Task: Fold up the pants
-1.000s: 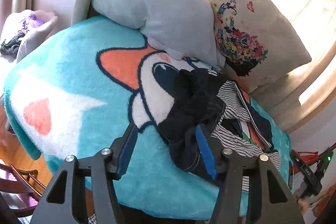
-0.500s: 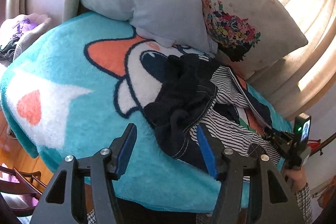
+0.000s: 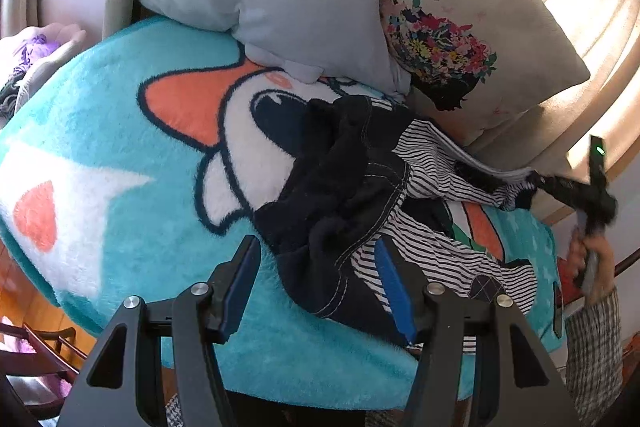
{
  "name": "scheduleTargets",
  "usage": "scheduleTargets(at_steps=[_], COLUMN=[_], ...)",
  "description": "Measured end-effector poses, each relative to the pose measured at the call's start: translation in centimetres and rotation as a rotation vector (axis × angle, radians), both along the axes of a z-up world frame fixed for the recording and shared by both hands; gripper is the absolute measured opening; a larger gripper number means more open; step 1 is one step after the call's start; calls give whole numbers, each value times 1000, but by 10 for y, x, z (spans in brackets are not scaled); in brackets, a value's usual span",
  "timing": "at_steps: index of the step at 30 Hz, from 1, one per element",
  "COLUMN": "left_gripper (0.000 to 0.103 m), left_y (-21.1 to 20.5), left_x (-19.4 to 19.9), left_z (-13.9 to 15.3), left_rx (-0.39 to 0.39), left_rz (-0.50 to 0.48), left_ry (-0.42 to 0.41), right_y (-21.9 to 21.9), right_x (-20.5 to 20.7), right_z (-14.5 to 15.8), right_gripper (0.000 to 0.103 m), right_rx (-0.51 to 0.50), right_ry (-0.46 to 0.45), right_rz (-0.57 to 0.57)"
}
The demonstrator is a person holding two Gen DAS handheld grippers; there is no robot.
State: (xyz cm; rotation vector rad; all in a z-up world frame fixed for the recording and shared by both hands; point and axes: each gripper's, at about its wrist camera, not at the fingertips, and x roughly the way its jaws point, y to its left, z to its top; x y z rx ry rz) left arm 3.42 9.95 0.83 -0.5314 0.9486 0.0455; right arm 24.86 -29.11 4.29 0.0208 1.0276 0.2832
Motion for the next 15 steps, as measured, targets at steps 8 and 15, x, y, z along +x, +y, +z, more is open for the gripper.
scheduleTargets(at_steps=[8,15], left_gripper=[58,58], left_y=[4,-5], left_x=[3,7], left_z=[-2,-5], left_rx=[-4,-22], left_rz=[0,-37], left_ry=[4,12], right_y=[-36,-58], right_x=[28,5], right_z=[-16,-48], right_gripper=[61,69], right_rx=[-50,162], right_ry=[-55,31], right_rz=[-289,-291])
